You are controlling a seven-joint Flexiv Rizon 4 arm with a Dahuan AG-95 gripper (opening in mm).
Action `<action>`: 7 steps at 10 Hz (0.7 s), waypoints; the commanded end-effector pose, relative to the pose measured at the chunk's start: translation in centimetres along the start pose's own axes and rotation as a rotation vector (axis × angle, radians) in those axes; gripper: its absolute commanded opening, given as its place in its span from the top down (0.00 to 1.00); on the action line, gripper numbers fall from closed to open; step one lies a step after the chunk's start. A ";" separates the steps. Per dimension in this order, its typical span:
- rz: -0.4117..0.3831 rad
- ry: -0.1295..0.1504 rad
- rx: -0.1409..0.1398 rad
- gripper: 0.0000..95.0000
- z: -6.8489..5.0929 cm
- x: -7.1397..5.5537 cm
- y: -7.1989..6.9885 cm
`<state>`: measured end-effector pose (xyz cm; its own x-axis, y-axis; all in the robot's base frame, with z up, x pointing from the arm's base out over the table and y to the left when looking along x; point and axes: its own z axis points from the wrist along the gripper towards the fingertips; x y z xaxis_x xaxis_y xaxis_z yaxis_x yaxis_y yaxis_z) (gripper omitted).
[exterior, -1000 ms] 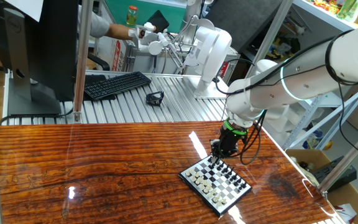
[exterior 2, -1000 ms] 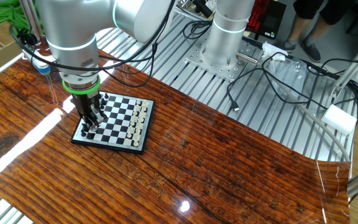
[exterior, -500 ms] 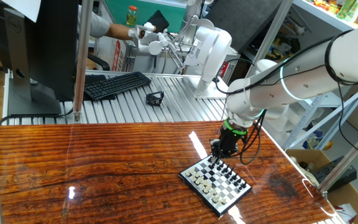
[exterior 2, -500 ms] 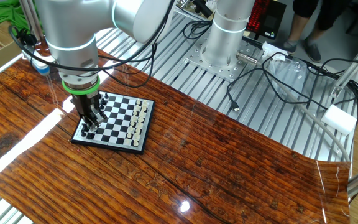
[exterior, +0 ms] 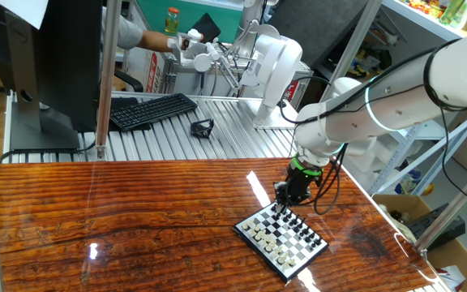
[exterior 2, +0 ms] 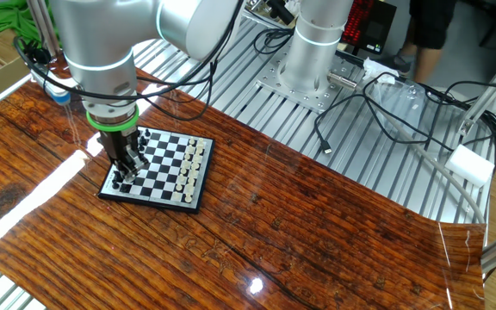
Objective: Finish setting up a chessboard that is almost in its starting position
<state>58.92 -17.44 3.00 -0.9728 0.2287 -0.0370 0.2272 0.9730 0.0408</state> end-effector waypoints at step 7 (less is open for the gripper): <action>-0.004 0.004 -0.006 1.00 0.1 -0.1 -0.2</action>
<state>58.93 -17.64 2.96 -0.9735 0.2264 -0.0334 0.2248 0.9733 0.0462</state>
